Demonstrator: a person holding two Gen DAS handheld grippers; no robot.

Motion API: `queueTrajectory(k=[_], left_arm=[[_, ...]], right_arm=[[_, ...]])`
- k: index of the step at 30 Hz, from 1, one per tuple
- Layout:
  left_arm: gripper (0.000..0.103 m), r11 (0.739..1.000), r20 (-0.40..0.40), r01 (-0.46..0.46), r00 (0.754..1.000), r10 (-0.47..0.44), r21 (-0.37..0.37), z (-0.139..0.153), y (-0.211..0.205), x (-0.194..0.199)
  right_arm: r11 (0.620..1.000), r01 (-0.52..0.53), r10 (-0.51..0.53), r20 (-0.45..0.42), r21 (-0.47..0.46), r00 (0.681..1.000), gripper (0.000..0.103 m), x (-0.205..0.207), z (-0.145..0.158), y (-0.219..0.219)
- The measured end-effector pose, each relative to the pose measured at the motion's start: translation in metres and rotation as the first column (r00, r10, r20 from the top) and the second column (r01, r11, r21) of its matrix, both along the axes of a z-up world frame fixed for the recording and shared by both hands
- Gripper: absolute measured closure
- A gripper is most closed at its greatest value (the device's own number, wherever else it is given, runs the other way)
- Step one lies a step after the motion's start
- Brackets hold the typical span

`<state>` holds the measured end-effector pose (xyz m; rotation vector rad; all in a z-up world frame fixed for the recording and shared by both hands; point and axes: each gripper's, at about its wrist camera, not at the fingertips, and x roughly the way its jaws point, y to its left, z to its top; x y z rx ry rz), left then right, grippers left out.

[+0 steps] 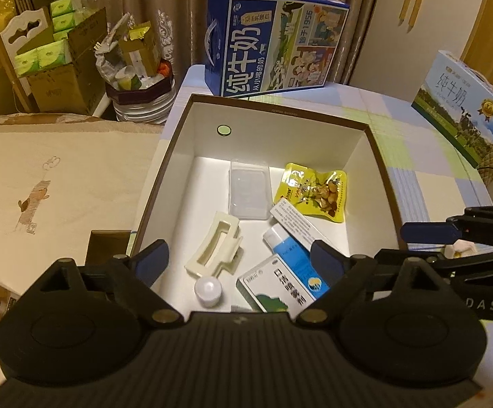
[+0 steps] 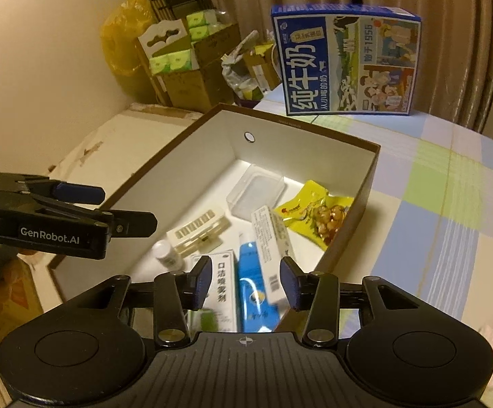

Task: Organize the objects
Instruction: 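Withdraw both tools from the box toward the sock and red packet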

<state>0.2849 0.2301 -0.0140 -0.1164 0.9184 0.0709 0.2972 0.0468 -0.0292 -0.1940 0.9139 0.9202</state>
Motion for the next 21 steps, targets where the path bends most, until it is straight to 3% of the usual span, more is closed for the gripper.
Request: queueTrajectory(k=[21], left_arm=[[0.006,1.0,0.032,-0.027,0.999,0.027,0.002,0.021,-0.048,-0.079]], right_arm=[[0.997,0.031,-0.028,-0.047,0.077,0.999,0.047,-0.06,0.023,-0.071]])
